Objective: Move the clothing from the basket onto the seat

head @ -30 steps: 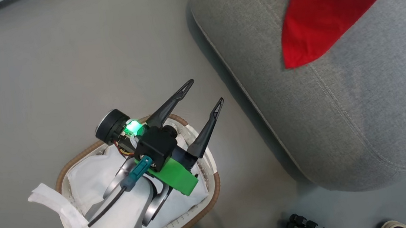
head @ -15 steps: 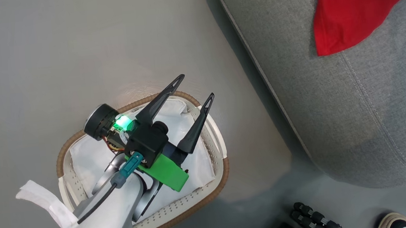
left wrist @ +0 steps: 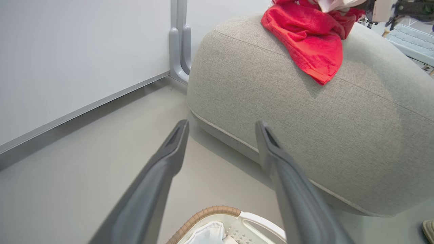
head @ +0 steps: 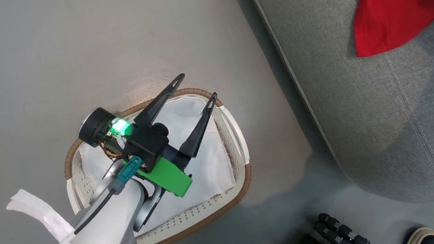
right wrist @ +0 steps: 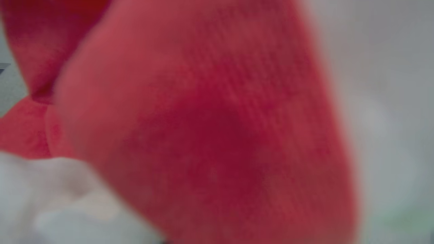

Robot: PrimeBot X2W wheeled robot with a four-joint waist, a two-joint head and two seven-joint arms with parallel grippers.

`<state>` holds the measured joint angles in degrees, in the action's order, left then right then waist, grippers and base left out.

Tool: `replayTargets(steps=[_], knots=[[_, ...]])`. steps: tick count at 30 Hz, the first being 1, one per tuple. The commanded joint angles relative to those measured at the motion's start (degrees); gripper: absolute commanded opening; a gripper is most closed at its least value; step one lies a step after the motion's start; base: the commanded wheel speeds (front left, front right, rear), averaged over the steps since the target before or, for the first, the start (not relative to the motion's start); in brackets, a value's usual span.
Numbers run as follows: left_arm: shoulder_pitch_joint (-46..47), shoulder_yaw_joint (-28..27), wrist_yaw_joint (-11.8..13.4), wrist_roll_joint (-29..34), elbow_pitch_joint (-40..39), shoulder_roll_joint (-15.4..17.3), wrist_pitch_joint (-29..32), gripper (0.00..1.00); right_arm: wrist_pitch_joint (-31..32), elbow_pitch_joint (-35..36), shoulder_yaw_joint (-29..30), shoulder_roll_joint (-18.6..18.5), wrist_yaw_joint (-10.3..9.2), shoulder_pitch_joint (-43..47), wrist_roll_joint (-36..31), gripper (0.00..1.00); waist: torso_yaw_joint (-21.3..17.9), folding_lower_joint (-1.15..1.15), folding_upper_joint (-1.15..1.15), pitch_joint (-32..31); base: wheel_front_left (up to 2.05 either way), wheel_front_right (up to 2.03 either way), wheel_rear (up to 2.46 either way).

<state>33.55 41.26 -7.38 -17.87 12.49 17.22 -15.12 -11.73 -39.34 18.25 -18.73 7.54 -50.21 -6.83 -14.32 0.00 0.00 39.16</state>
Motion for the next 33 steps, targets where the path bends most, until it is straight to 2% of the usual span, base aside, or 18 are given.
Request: replayTargets(steps=[1, 2, 8, 15, 27, 33], knots=[[0.4, -0.4, -0.2, -0.3, 0.3, 0.2, -0.1, 1.0, -0.7, -0.8, 0.5, 0.5, -0.1, 1.5, -0.7, 0.49, -0.1, 0.0, 0.0, -0.6, 0.0, 0.0, 0.0], [0.1, -0.6, -0.2, -0.3, 0.5, 0.1, -0.1, 1.0, -1.2, -1.0, 0.9, 0.8, -0.1, 1.9, -0.8, 1.0, -0.1, 0.0, 0.0, -1.0, 0.0, 0.0, 0.0], [-1.8, -2.2, -0.2, -0.3, 2.4, -1.3, -0.1, 1.0, -3.0, -2.8, 2.4, 2.0, -0.1, 6.3, -1.4, 1.0, -0.3, 0.0, 0.0, -5.0, 0.0, 0.0, 0.0], [-4.6, -5.4, -0.2, 0.0, 4.5, -3.1, -0.1, 1.0, -3.5, -2.6, 0.9, 3.0, -0.1, 12.5, -0.9, 1.0, 0.0, 0.0, 0.0, -10.2, 0.0, 0.0, 0.0], [-10.0, -13.4, -0.2, 1.6, 7.3, -5.9, -0.1, 1.0, -3.5, 6.7, -2.7, 6.8, -0.09, 23.0, 5.4, 1.0, 2.1, 0.0, 0.0, -17.8, 0.0, 0.0, 0.0], [-12.0, -19.8, 0.0, 2.5, 8.2, -7.1, -0.1, 1.0, -3.5, 10.6, -5.9, 9.1, -0.09, 24.9, 7.0, 1.0, 4.7, 0.0, 0.0, -20.3, 0.0, 0.0, 0.0]])
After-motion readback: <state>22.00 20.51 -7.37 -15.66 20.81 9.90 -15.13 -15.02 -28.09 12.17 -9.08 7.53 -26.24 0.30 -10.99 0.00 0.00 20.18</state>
